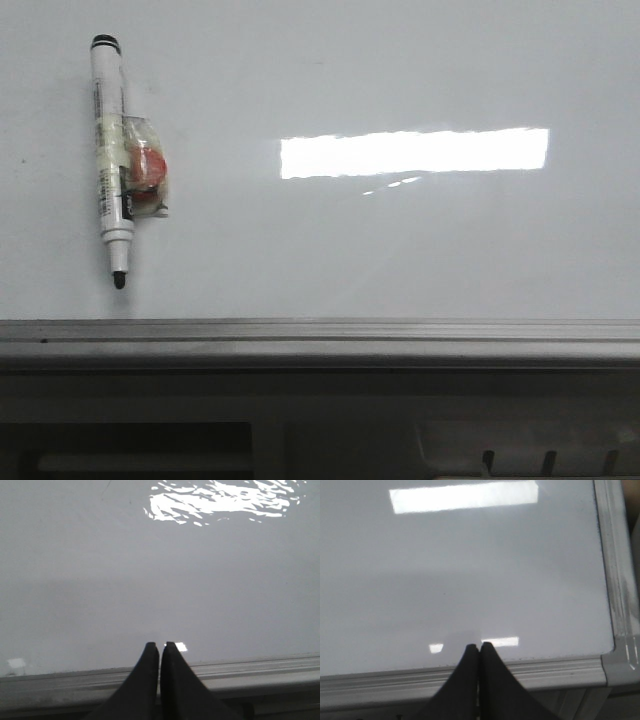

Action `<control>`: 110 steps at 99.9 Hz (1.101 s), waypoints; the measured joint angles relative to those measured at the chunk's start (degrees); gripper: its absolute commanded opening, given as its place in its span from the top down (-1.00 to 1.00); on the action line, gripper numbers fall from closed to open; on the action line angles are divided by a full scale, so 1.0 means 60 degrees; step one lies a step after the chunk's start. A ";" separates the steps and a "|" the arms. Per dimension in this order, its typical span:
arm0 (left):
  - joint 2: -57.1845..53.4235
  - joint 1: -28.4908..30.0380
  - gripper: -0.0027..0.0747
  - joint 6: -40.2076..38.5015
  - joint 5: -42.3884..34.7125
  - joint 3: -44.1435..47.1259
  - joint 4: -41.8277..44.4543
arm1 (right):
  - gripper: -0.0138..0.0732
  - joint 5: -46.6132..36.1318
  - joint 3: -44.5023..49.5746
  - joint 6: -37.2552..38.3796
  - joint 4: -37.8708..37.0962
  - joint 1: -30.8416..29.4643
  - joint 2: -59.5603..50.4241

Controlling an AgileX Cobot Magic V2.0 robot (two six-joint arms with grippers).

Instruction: Write number 3 on whiteboard

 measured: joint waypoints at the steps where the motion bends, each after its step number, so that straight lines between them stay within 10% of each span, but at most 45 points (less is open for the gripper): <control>1: 0.0000 0.0000 0.99 0.0000 0.0000 0.0000 0.0000 | 0.82 0.0000 0.0000 0.0000 0.0000 0.0000 0.0000; 110: 0.0000 0.0000 0.99 0.0000 -0.0108 0.0000 -0.1151 | 0.82 -0.0974 0.0000 0.0000 0.0246 0.0000 0.0000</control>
